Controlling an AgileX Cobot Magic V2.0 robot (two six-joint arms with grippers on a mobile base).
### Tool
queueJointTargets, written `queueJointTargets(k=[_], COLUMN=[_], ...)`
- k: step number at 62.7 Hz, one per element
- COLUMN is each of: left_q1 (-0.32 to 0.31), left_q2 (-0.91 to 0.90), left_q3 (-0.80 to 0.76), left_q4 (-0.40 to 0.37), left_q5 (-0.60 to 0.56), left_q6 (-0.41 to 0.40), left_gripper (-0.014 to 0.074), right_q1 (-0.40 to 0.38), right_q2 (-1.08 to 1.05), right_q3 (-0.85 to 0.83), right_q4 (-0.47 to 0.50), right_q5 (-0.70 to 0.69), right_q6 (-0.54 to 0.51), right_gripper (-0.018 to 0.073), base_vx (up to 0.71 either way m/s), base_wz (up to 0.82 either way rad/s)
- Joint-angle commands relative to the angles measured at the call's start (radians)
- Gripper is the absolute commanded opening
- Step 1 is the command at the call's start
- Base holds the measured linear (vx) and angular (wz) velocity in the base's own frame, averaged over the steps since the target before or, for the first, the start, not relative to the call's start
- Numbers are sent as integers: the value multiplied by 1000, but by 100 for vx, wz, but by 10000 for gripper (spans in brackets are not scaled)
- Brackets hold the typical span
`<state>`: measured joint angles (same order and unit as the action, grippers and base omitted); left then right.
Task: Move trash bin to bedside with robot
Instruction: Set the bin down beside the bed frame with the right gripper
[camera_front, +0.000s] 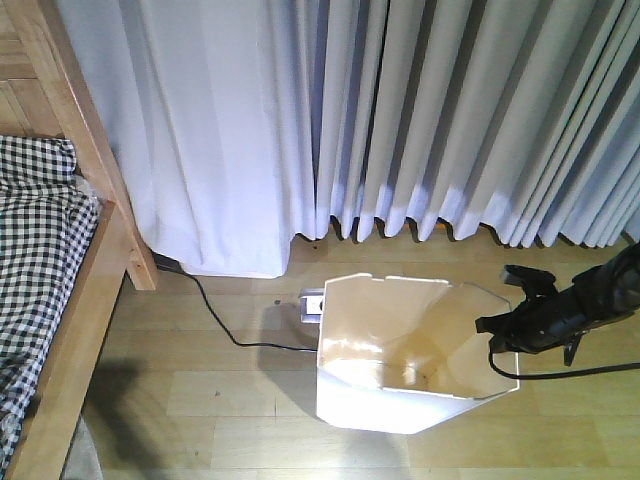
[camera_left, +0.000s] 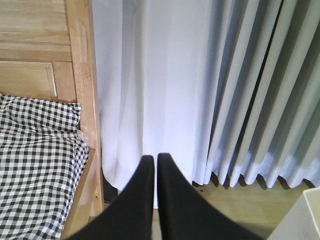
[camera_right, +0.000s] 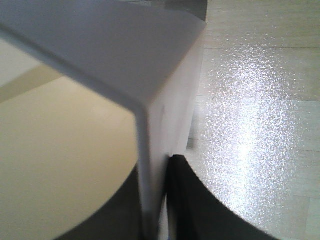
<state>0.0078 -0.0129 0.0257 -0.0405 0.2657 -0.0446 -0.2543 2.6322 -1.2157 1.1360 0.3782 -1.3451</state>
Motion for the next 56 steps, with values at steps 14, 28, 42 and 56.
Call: queueJointTargets(k=[14, 28, 42, 56], left_q1=[0, 0, 0, 0], left_q2=[-14, -14, -14, -14], left_q3=[19, 19, 19, 19], left_q4=[-4, -4, -4, -4], left_q5=[-68, -68, -68, -68], left_q6=[-6, -6, -6, -6], left_gripper=[-6, -6, -6, -6], right_q1=[10, 72, 109, 129], right_q2=[43, 128, 220, 305], right_q3=[-156, -293, -434, -583], right_q4=[6, -55, -224, -345], right_q5=[159, 148, 158, 218], right_q6=[92, 188, 366, 532], right_gripper=[42, 67, 78, 88], base_vx=[0, 0, 0, 0], base_wz=[0, 0, 0, 0])
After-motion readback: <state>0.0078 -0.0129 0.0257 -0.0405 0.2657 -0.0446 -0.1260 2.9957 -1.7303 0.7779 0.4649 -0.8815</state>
